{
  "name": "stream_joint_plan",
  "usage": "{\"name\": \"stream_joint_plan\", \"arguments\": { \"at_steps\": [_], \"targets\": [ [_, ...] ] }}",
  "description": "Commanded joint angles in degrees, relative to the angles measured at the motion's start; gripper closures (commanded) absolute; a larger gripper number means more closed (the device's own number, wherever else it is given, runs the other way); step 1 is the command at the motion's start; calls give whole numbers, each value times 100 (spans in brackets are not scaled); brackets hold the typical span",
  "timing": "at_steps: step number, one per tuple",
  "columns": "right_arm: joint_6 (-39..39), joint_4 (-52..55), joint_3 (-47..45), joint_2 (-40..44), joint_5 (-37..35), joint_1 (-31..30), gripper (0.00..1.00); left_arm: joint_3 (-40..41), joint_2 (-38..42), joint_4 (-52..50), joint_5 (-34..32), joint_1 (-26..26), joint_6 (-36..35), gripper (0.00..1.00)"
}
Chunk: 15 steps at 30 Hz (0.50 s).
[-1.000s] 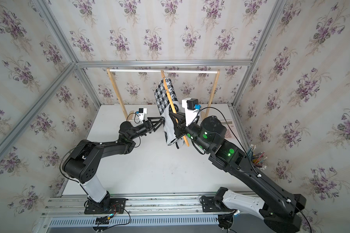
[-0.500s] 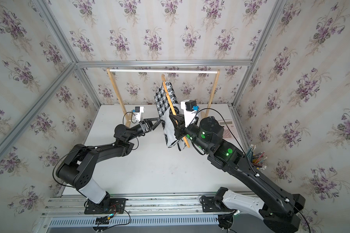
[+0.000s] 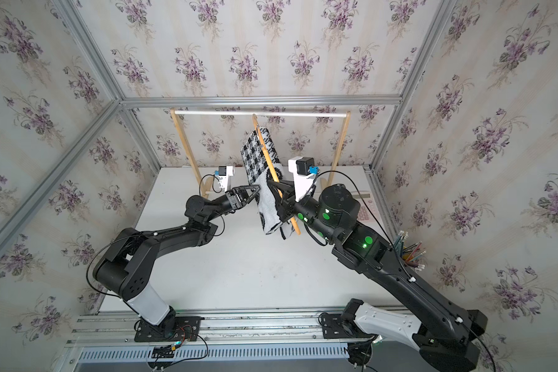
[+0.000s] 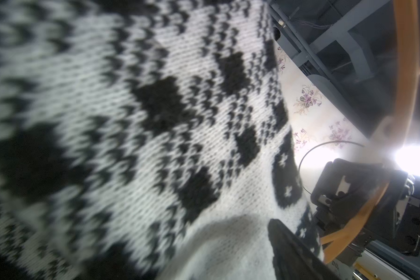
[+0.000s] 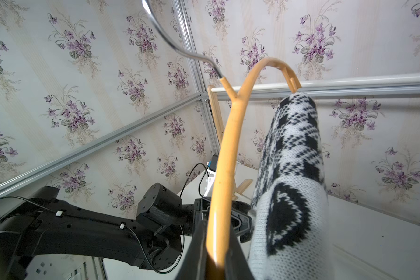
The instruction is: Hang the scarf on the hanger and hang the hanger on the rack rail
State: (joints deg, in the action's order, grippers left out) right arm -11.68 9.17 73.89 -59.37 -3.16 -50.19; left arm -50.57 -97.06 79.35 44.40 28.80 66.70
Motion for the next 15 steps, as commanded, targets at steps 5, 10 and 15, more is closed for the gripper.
{"name": "stream_joint_plan", "arguments": {
  "at_steps": [5, 10, 15],
  "targets": [
    [39, -730, 82, -5, 97, 6, 100, -231, -54, 204, 96, 213, -424, 17],
    [42, -750, 73, 4, 98, 3, 100, -250, -177, 212, 46, 279, -437, 18],
    [83, -720, 73, 31, 53, 2, 100, -33, -156, 211, -56, 283, -575, 19]
  ]
}}
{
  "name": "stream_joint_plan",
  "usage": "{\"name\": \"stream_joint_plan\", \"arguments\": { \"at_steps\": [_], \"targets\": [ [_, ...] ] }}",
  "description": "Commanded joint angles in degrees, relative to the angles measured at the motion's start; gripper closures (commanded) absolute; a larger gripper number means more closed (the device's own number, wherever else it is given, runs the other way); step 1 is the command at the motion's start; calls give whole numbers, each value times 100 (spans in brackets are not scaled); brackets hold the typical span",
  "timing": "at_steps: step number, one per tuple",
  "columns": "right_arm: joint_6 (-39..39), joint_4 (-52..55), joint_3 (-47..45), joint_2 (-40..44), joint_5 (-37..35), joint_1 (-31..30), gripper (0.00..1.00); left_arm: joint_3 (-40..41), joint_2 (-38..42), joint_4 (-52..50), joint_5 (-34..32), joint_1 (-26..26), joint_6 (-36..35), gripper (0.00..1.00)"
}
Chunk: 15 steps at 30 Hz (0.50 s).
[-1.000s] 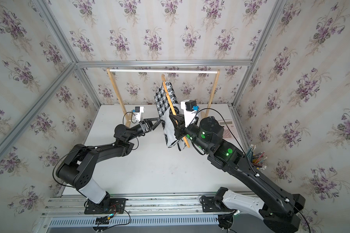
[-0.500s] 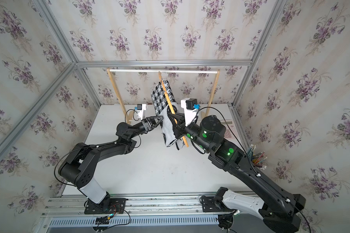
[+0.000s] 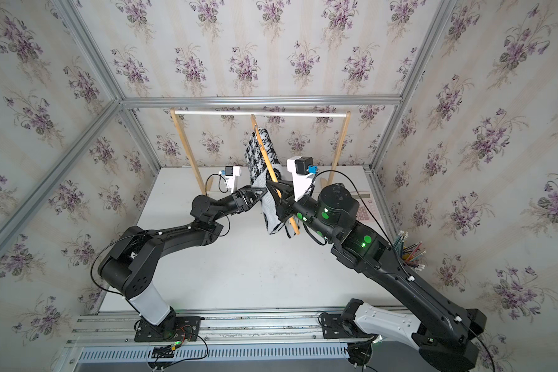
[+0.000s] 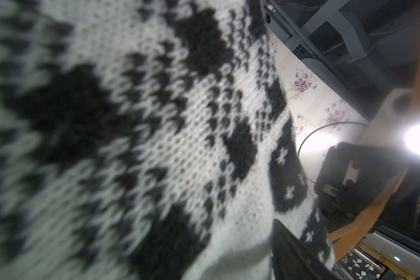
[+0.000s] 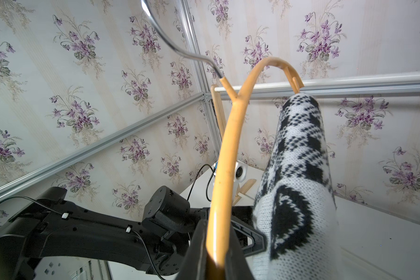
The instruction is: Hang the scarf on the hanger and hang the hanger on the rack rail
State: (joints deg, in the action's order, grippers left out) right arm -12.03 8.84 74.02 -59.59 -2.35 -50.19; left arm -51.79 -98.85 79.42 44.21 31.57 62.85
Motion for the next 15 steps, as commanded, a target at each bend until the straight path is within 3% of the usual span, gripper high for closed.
{"name": "stream_joint_plan", "arguments": {
  "at_steps": [1, 11, 15],
  "targets": [
    [116, -686, 72, 61, -23, 1, 100, 134, 23, 201, -65, 2, -225, 19],
    [132, -597, 201, 35, 16, 4, 100, 215, -90, 208, -130, -2, -296, 20],
    [122, -609, 158, 52, 16, 6, 100, 341, 107, 205, -275, -2, -401, 38]
  ]
}}
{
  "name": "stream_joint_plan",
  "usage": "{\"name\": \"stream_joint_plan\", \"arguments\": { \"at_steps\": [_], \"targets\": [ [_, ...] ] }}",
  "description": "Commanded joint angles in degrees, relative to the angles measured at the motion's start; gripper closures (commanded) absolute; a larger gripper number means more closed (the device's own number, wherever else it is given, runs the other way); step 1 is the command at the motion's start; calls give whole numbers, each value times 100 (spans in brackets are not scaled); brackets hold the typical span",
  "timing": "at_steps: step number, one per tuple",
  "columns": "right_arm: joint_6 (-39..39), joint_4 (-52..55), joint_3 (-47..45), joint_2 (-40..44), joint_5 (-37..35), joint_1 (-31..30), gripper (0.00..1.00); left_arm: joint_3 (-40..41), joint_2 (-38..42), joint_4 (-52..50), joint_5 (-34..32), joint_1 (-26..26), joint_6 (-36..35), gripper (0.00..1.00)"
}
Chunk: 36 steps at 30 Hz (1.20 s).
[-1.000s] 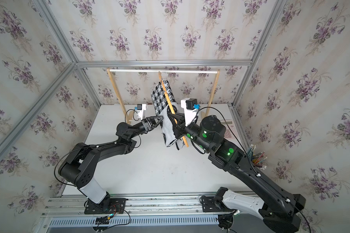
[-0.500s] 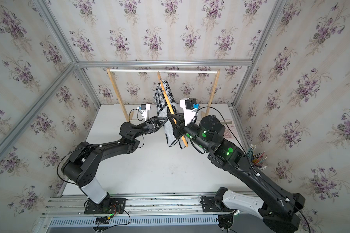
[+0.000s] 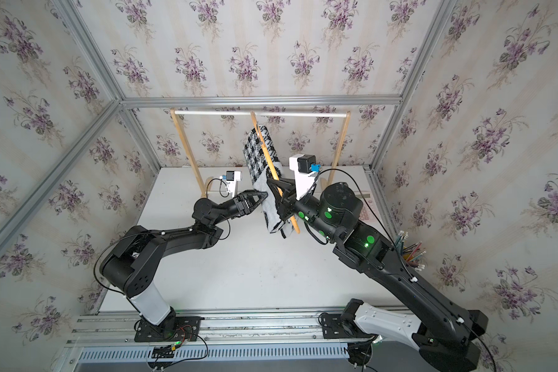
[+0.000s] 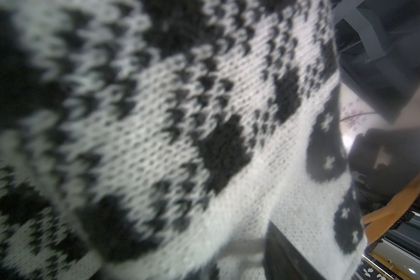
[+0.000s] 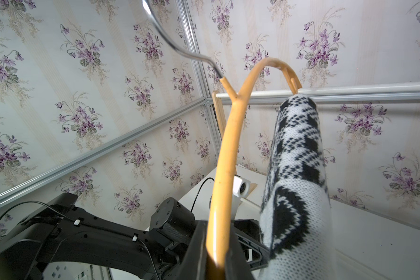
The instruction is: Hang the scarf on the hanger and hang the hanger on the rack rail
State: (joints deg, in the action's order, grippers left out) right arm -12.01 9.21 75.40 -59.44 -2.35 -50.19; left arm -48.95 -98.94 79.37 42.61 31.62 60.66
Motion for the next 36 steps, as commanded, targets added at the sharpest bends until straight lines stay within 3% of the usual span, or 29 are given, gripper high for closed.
{"name": "stream_joint_plan", "arguments": {
  "at_steps": [1, 4, 9, 25, 36],
  "targets": [
    [122, -649, 1, 43, 9, 3, 100, 93, 172, 210, -147, -6, -212, 43],
    [107, -687, -63, 72, -1, 2, 100, 189, 338, 208, -247, -6, -295, 76],
    [94, -718, -112, 89, -3, 4, 100, 219, 347, 212, -262, -6, -289, 99],
    [85, -935, -1011, 652, -742, 31, 100, 651, 1029, 206, -643, -41, -193, 100],
    [-347, -1268, -1777, 1042, -871, 137, 100, 1070, 1561, 201, -1342, -50, -157, 100]
  ]
}}
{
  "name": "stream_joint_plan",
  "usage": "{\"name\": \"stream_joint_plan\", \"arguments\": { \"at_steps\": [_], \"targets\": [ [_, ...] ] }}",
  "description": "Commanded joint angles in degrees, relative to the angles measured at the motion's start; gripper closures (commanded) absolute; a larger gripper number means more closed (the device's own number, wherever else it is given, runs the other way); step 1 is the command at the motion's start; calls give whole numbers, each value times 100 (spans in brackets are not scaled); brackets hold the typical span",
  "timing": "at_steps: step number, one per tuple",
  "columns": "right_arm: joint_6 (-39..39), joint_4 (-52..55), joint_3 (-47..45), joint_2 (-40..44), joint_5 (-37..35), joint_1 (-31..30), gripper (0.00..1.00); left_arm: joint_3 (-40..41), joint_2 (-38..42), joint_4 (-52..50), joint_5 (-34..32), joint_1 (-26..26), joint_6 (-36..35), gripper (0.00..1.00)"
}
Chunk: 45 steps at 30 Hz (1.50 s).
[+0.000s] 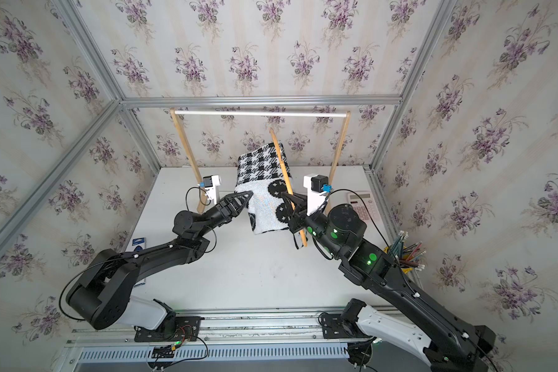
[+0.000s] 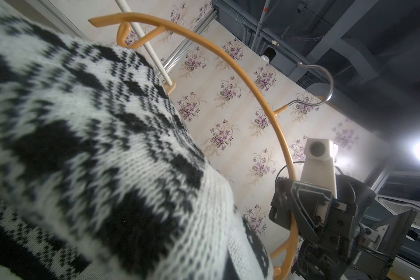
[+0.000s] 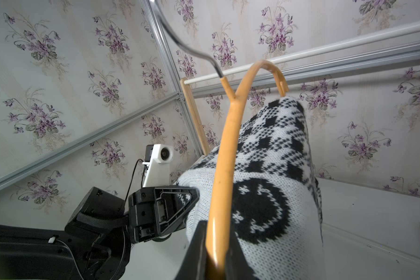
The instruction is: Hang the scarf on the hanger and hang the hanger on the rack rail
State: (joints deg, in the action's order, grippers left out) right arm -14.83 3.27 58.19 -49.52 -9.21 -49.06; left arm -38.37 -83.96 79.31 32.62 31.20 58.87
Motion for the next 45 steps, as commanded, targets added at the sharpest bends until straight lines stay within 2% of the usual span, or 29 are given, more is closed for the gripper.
{"name": "stream_joint_plan", "arguments": {
  "at_steps": [1, 15, 28, 38, 45],
  "targets": [
    [-123, -728, -151, 73, -186, 34, 100, 22, 104, 208, -378, -10, 21, 100],
    [-702, -1097, -984, 285, -92, 347, 100, -139, 243, 212, -436, -9, 11, 100],
    [-1619, -1828, -1868, 557, 111, 678, 100, -262, 334, 207, -385, -8, 12, 100],
    [-1873, -1935, -1954, 592, 457, 946, 100, -95, 496, 208, -421, -9, -76, 100],
    [-1830, -1749, -1675, 474, 709, 994, 100, 3, 364, 208, -309, -9, -75, 100]
  ]
}}
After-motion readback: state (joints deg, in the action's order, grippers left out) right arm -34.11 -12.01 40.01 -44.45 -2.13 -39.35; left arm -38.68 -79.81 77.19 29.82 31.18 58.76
